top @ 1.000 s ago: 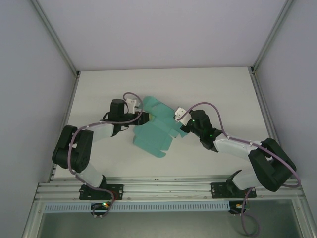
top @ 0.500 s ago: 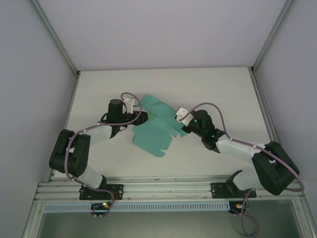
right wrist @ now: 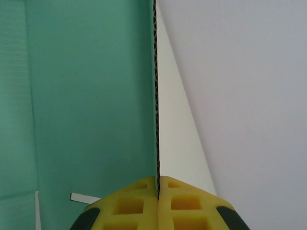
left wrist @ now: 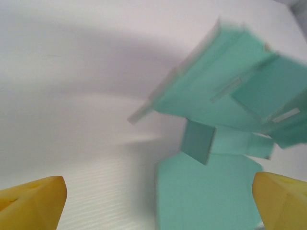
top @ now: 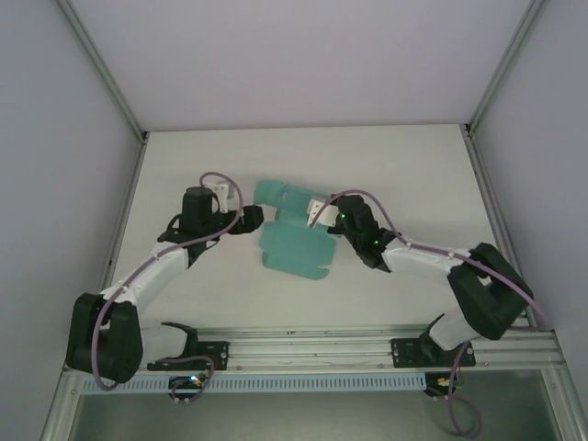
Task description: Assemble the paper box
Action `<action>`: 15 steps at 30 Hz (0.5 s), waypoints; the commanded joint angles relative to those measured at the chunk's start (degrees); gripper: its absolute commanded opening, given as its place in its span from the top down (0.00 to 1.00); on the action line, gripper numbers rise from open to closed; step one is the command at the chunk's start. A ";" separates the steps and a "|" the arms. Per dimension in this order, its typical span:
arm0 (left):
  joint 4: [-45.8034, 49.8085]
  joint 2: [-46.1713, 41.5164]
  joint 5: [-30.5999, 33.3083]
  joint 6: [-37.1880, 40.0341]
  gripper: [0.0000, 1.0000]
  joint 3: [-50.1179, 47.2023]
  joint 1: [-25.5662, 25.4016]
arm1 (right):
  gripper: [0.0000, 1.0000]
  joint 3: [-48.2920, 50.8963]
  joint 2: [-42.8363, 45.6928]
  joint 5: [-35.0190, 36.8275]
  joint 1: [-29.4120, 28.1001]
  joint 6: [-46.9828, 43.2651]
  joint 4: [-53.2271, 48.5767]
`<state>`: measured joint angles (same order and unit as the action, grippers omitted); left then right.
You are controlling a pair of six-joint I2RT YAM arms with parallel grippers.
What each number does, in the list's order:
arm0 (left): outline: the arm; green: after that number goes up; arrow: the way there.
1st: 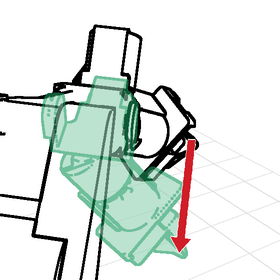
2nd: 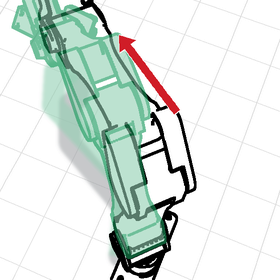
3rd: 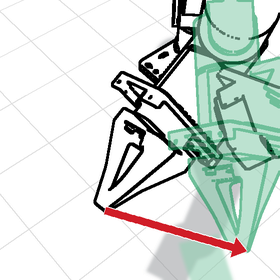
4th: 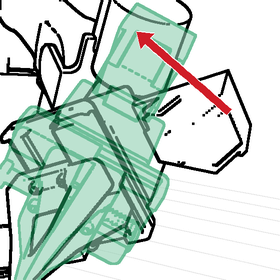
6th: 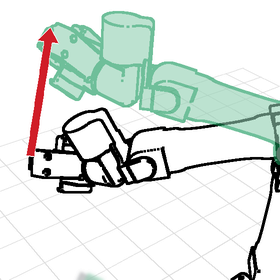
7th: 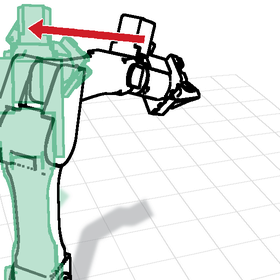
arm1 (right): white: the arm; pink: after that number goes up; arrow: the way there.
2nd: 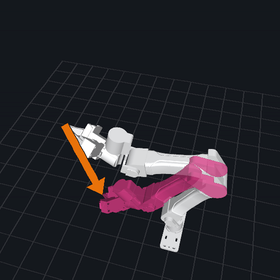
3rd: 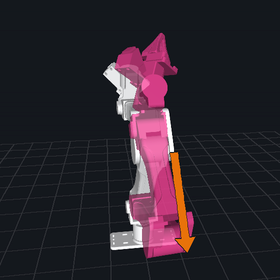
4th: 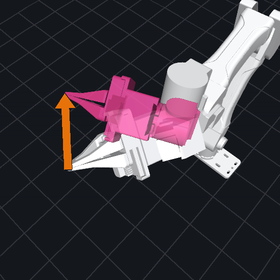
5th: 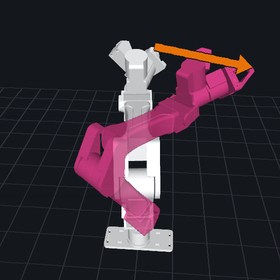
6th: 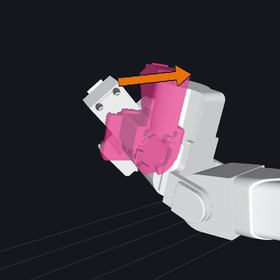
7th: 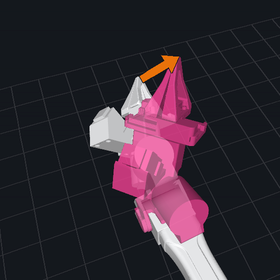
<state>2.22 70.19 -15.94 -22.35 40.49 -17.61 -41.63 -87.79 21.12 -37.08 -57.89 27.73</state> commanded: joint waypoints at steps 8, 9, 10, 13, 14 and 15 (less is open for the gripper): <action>6.07 5.92 9.89 -2.89 0.00 7.60 7.48 | 1.00 3.16 -9.70 6.35 -3.09 -18.17 22.98; 6.27 8.19 9.23 -3.53 0.00 9.10 7.58 | 1.00 3.15 -9.65 5.98 -3.09 -17.84 22.05; 5.91 10.21 7.48 -3.58 0.00 10.38 7.54 | 1.00 3.22 -9.52 5.62 -3.09 -17.49 21.42; 2.48 16.20 4.65 -4.19 0.00 13.15 7.50 | 1.00 4.10 -8.74 4.59 -3.35 -16.32 22.01; 2.16 18.23 4.32 -4.09 0.00 14.36 7.51 | 1.00 4.35 -8.34 4.41 -3.43 -15.87 22.25; 2.82 20.51 4.64 -4.17 0.00 16.17 7.59 | 1.00 4.52 -7.94 4.42 -3.44 -15.32 22.05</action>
<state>5.80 86.85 -9.78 -25.28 53.15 -10.35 -38.22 -97.03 25.54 -40.05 -73.32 46.87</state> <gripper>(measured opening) 0.998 0.042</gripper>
